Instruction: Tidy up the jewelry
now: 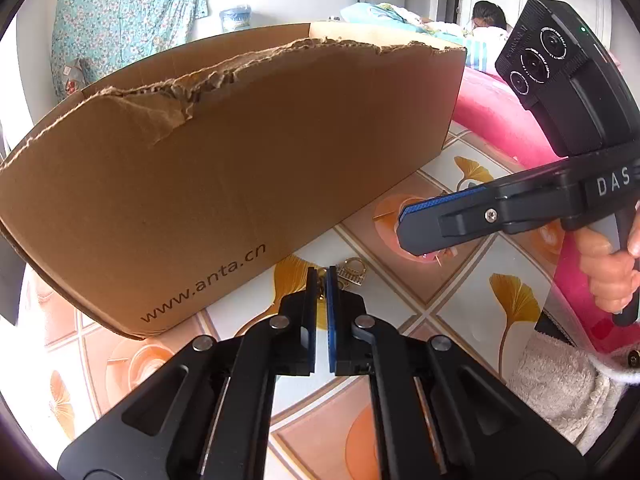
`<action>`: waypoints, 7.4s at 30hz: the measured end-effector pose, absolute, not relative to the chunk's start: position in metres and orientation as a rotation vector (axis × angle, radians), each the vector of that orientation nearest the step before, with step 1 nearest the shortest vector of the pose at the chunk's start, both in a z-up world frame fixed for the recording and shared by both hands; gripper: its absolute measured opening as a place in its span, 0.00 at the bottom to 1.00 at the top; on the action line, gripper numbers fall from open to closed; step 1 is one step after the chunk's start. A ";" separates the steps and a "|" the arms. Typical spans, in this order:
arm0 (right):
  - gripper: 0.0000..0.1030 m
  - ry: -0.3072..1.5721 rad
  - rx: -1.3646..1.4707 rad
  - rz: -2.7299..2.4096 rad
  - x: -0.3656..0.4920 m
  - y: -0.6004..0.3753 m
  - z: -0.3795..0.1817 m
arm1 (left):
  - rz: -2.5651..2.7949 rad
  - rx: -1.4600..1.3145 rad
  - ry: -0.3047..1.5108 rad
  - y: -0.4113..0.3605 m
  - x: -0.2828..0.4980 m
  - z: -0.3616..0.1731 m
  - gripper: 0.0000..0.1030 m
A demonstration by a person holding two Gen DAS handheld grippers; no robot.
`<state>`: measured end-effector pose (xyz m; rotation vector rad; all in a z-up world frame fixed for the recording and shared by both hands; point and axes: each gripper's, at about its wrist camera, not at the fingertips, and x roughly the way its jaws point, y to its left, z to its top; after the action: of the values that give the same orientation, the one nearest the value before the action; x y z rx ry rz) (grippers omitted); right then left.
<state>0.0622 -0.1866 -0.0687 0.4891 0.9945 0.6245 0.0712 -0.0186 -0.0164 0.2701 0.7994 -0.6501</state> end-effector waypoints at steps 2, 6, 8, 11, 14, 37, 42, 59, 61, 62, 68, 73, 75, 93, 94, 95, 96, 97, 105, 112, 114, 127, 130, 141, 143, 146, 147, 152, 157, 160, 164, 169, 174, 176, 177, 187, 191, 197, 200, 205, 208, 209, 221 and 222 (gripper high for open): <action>0.27 0.995 0.487 0.621 0.062 -0.186 -0.069 | -0.650 0.262 0.801 -0.018 0.071 -0.017 0.03; 0.27 0.993 0.481 0.619 0.061 -0.184 -0.068 | -0.640 0.255 0.799 -0.015 0.067 -0.017 0.02; 0.27 0.995 0.477 0.614 0.060 -0.183 -0.067 | -0.632 0.248 0.802 -0.012 0.066 -0.017 0.02; 0.27 0.995 0.454 0.620 0.058 -0.179 -0.064 | -0.615 0.228 0.801 -0.005 0.062 -0.014 0.02; 0.27 1.000 0.414 0.625 0.057 -0.170 -0.061 | -0.602 0.181 0.788 0.006 0.057 -0.007 0.02; 0.21 0.983 -0.274 0.566 0.062 -0.078 -0.054 | -0.555 0.055 0.790 0.018 0.061 -0.012 0.02; 0.14 0.997 -0.233 0.589 0.070 -0.076 -0.057 | -0.560 0.044 0.791 0.020 0.064 -0.012 0.02; 0.02 0.982 -0.128 0.592 0.064 -0.100 -0.044 | -0.565 0.057 0.778 0.028 0.056 -0.008 0.02; 0.03 0.989 -0.142 0.606 0.062 -0.103 -0.042 | -0.564 0.052 0.778 0.028 0.056 -0.008 0.02; 0.04 0.990 -0.155 0.613 0.060 -0.103 -0.041 | -0.564 0.051 0.779 0.028 0.056 -0.008 0.02; 0.17 1.009 -0.232 0.615 0.063 -0.102 -0.042 | -0.569 0.056 0.781 0.028 0.056 -0.008 0.02; 0.17 1.041 -0.319 0.653 0.075 -0.098 -0.050 | -0.576 0.062 0.786 0.028 0.057 -0.009 0.02; 0.17 1.057 -0.340 0.682 0.079 -0.096 -0.054 | -0.580 0.062 0.784 0.027 0.057 -0.008 0.02; 0.02 0.981 -0.228 0.726 0.064 -0.111 -0.020 | -0.598 0.040 0.736 0.036 0.044 0.015 0.02; 0.02 0.965 -0.217 0.725 0.061 -0.113 -0.014 | -0.602 0.033 0.722 0.038 0.042 0.021 0.02; 0.02 0.948 -0.203 0.723 0.059 -0.116 -0.008 | -0.605 0.025 0.708 0.041 0.040 0.027 0.02; 0.02 0.932 -0.190 0.723 0.058 -0.119 -0.002 | -0.606 0.017 0.694 0.043 0.039 0.034 0.02; 0.02 0.917 -0.177 0.722 0.056 -0.123 0.003 | -0.608 0.007 0.680 0.045 0.037 0.041 0.02; 0.02 0.804 -0.065 0.740 0.046 -0.146 0.042 | -0.632 -0.045 0.590 0.058 0.038 0.086 0.02; 0.24 0.918 -0.130 0.692 0.048 -0.120 -0.008 | -0.622 -0.045 0.626 0.055 0.038 0.073 0.02; 0.24 0.960 -0.153 0.664 0.054 -0.113 -0.027 | -0.621 -0.044 0.645 0.053 0.039 0.067 0.02; 0.12 0.988 -0.249 0.651 0.064 -0.102 -0.050 | -0.660 -0.245 0.742 0.077 0.055 0.038 0.02; 0.11 0.985 -0.234 0.650 0.064 -0.106 -0.050 | -0.691 -0.355 0.789 0.087 0.063 0.026 0.02; 0.10 0.974 -0.132 0.643 0.068 -0.129 -0.044 | -0.652 -0.157 0.883 0.052 0.067 0.001 0.21; 0.10 0.968 -0.104 0.641 0.069 -0.134 -0.041 | -0.650 -0.085 0.892 0.038 0.066 -0.003 0.24; 0.10 0.954 -0.069 0.638 0.071 -0.143 -0.036 | -0.633 0.005 0.895 0.023 0.067 -0.010 0.27; 0.10 0.949 -0.059 0.637 0.072 -0.146 -0.034 | -0.630 0.026 0.895 0.019 0.067 -0.012 0.28; 0.10 0.934 0.006 0.648 0.074 -0.158 -0.028 | -0.624 0.100 0.888 0.012 0.064 -0.014 0.28; 0.10 0.931 0.022 0.670 0.076 -0.161 -0.030 | -0.582 0.164 0.921 0.010 0.062 -0.022 0.24; 0.10 0.927 0.033 0.678 0.077 -0.160 -0.030 | -0.571 0.208 0.909 0.007 0.060 -0.023 0.15; 0.10 0.922 0.044 0.684 0.077 -0.161 -0.029 | -0.579 0.254 0.912 0.005 0.062 -0.023 0.09; 0.10 0.922 0.055 0.684 0.075 -0.155 -0.031 | -0.574 0.276 0.907 0.004 0.059 -0.022 0.09; 0.10 0.900 0.057 0.691 0.067 -0.159 -0.023 | -0.574 0.248 0.902 0.002 0.051 -0.023 0.09; 0.10 0.884 0.053 0.697 0.064 -0.158 -0.017 | -0.589 0.232 0.882 0.005 0.046 -0.015 0.09; 0.10 0.871 0.049 0.701 0.062 -0.157 -0.013 | -0.599 0.221 0.869 0.007 0.043 -0.010 0.09; 0.11 0.663 0.070 0.710 0.062 -0.170 0.064 | -0.689 0.044 0.655 0.027 0.054 0.087 0.09; 0.11 0.758 0.080 0.625 0.104 -0.174 0.059 | -0.631 0.021 0.758 0.018 0.105 0.078 0.09; 0.11 0.955 0.156 0.538 0.167 -0.178 0.033 | -0.585 0.026 0.898 0.006 0.163 0.054 0.09; 0.11 0.987 0.188 0.520 0.181 -0.181 0.026 | -0.554 0.033 0.923 0.003 0.175 0.047 0.09; 0.11 0.973 0.199 0.505 0.183 -0.188 0.028 | -0.528 0.009 0.910 0.004 0.182 0.046 0.11; 0.11 0.964 0.207 0.496 0.181 -0.192 0.032 | -0.524 -0.017 0.903 0.006 0.186 0.047 0.11; 0.12 0.962 0.210 0.494 0.181 -0.194 0.033 | -0.526 -0.023 0.899 0.006 0.187 0.047 0.11; 0.13 0.786 0.252 0.572 0.135 -0.205 0.068 | -0.602 -0.057 0.672 0.029 0.130 0.086 0.22; 0.21 0.763 0.248 0.586 0.124 -0.206 0.071 | -0.620 -0.053 0.647 0.033 0.117 0.089 0.25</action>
<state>0.1243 -0.2060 0.0714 0.2482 0.7634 0.5864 0.1167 0.0334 0.0888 -0.0532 0.6466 -0.6199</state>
